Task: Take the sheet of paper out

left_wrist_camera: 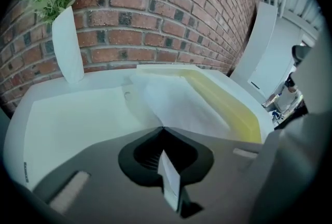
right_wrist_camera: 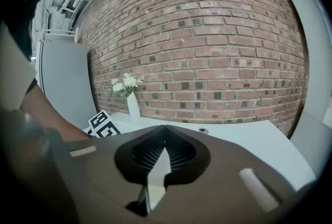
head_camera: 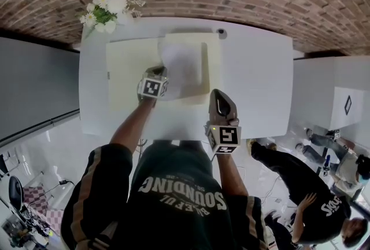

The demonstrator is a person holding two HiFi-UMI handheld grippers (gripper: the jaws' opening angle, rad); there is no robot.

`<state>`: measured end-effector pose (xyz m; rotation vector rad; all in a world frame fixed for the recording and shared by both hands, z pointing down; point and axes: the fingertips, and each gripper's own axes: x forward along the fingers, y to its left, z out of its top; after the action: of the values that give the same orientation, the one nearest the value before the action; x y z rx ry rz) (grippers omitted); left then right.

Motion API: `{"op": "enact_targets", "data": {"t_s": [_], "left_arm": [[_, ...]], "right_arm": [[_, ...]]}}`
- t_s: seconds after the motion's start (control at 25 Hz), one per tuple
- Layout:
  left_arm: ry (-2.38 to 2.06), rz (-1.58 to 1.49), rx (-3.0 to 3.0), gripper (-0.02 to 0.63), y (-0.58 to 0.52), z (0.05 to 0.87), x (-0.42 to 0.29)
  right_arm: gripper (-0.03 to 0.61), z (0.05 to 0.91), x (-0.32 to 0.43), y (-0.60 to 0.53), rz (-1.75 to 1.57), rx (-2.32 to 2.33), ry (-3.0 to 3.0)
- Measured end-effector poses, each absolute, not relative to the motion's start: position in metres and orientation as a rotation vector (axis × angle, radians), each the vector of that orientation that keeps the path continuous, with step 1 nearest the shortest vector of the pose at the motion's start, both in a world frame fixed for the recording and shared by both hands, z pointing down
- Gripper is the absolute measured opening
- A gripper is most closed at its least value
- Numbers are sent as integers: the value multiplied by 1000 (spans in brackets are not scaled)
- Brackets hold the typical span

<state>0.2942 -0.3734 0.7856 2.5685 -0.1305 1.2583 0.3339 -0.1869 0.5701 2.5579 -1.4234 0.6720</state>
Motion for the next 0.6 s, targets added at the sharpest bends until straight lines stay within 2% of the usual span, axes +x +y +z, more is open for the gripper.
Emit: {"op": "enact_targets", "data": {"t_s": [0.6], "left_arm": [[-178, 1253, 2609, 11, -399, 769, 256]], "right_arm": [[-14, 557, 306, -196, 625, 2566, -1445]]}}
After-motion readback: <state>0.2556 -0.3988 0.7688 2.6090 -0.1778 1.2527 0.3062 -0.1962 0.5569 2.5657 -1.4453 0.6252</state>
